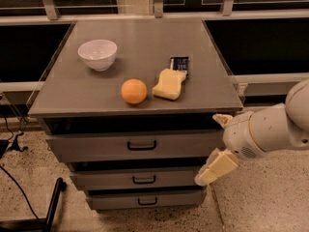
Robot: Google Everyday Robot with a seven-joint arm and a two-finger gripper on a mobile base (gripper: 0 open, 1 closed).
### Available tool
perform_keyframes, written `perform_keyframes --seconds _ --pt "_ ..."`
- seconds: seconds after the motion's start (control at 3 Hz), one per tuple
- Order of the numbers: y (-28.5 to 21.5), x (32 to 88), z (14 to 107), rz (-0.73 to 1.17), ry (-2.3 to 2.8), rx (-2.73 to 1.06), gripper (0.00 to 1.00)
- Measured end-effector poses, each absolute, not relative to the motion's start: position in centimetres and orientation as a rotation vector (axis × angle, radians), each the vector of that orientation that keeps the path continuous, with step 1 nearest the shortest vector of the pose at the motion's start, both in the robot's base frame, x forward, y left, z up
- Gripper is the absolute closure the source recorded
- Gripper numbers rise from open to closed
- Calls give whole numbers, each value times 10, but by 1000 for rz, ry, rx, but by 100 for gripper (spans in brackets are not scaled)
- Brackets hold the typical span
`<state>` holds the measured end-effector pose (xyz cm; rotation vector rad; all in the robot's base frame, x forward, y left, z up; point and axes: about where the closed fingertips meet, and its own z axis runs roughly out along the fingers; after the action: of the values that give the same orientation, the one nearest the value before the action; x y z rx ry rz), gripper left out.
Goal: Open top drawer
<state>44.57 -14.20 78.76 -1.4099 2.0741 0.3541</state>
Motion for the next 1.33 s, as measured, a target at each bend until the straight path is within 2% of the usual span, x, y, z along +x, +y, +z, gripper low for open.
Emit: perform_keyframes --seconds 0.67,1.33 --pt "-150 456 755 378 2038 -1423 0" --pt "-143 477 731 318 1994 -1550 0"
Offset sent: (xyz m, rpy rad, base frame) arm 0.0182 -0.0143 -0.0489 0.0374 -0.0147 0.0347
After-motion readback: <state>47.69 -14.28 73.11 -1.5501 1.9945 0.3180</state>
